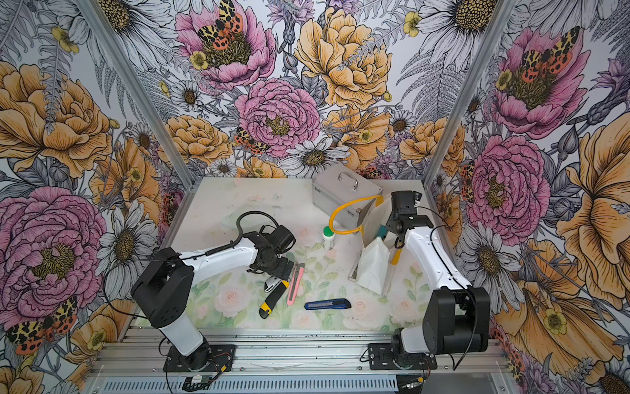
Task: Place the art knife into the pouch
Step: Pick up the utility knife at the center of the board.
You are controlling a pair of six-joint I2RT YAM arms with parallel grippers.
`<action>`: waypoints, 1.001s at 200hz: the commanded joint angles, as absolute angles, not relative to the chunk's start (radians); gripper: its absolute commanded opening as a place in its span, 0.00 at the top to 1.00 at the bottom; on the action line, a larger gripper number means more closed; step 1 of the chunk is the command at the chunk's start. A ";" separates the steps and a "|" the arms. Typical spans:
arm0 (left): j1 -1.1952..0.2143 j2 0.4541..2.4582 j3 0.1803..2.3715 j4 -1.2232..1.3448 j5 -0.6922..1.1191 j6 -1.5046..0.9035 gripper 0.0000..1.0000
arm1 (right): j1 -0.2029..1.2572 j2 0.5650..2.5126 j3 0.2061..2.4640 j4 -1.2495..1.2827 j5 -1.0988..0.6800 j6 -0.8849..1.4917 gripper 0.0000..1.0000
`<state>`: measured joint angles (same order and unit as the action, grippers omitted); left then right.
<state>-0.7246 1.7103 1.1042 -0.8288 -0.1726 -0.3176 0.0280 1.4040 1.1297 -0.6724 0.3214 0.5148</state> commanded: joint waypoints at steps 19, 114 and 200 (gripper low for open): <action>-0.726 1.719 1.076 -0.808 -0.160 -0.322 0.01 | 0.048 1.416 1.147 -0.661 0.344 0.537 1.00; -0.618 1.805 1.056 -0.738 -0.111 -0.420 0.04 | 0.054 1.407 1.144 -0.662 0.357 0.532 1.00; -0.600 1.849 1.050 -0.726 -0.037 -0.433 0.20 | 0.053 1.403 1.143 -0.662 0.369 0.523 1.00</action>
<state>-0.6037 1.7866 1.0893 -0.7536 -0.0841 -0.4202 0.0467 1.4036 1.1297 -0.6720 0.3477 0.5194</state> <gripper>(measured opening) 0.816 0.065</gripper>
